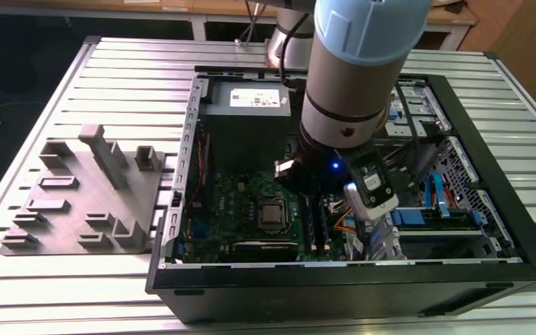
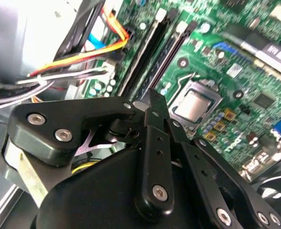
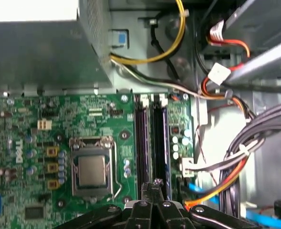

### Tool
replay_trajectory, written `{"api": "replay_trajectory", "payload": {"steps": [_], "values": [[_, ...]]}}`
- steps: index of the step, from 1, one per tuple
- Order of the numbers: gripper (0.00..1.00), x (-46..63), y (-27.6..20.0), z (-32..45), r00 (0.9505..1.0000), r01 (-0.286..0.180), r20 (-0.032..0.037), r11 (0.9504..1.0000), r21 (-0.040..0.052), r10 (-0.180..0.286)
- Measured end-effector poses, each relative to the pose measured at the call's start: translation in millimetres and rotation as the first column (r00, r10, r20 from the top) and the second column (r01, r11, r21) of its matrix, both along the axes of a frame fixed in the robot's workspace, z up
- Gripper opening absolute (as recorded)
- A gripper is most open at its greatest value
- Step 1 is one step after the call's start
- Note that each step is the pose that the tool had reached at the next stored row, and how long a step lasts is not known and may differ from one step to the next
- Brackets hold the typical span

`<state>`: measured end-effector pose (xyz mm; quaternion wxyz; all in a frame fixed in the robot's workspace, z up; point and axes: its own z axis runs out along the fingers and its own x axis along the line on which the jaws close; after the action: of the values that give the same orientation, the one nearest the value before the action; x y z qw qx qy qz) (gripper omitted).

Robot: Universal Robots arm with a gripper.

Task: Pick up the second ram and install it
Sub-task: 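Press down the second ram until it locks into place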

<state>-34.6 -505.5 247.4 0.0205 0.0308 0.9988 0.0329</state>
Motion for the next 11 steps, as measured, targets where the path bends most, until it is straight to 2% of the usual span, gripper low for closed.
{"api": "replay_trajectory", "payload": {"steps": [4, 11], "values": [[0.07, -0.2, 4.7, -0.1, 1.0000, 0.000, 0.0000, 1.0000, 0.0037, 0.000], [0.07, -0.2, 5.1, 1.4, 1.0000, 0.000, 0.0000, 1.0000, 0.0037, 0.000]]}}
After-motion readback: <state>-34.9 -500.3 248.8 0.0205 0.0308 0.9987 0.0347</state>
